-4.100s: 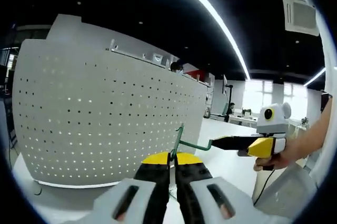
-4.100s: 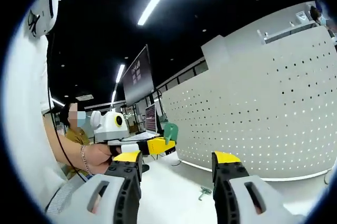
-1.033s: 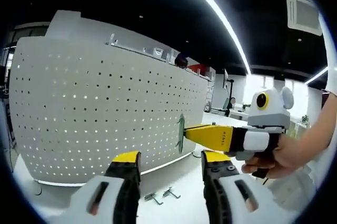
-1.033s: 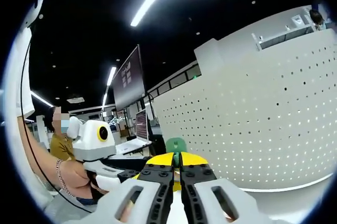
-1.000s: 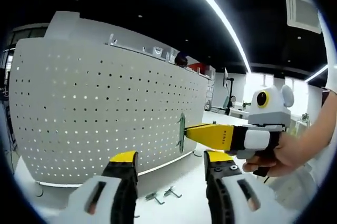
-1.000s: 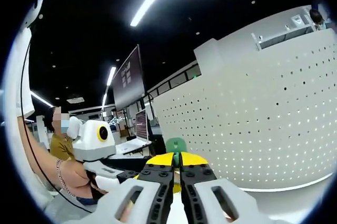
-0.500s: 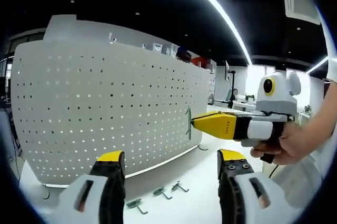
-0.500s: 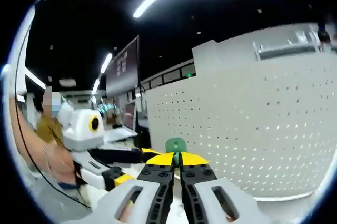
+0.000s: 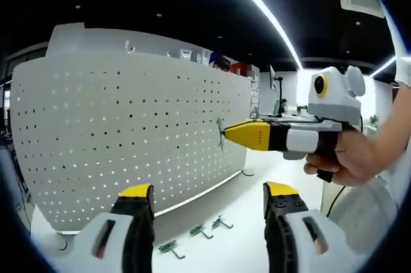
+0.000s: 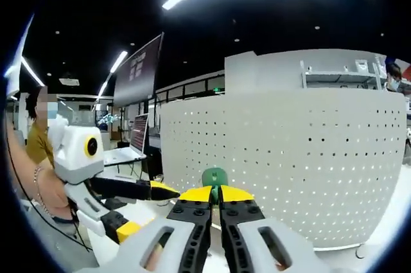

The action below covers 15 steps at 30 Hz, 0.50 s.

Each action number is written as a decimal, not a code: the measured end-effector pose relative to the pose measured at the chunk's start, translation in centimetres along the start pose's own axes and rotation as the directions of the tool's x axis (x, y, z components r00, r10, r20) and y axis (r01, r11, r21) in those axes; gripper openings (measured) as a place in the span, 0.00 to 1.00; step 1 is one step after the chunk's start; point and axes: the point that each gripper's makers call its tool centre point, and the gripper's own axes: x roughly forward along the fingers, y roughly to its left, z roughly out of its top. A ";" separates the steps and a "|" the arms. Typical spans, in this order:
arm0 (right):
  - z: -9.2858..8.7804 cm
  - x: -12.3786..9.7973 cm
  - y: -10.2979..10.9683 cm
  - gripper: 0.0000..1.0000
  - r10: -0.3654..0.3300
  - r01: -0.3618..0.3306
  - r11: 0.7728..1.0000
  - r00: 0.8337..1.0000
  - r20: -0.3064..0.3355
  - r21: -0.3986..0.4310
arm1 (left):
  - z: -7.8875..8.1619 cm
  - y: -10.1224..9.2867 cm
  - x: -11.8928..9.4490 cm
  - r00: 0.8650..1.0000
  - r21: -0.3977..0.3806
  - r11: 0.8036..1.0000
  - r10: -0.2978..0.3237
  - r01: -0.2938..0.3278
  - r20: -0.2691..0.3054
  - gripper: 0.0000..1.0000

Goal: Insert the hook assembly into the mounting plate slot until the hook locks in place.

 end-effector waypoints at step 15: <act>2.4 2.3 -3.4 0.01 -0.095 0.092 0.994 0.994 0.053 0.052 | -0.4 0.9 -1.1 1.000 -0.034 0.999 0.021 -0.020 0.012 0.71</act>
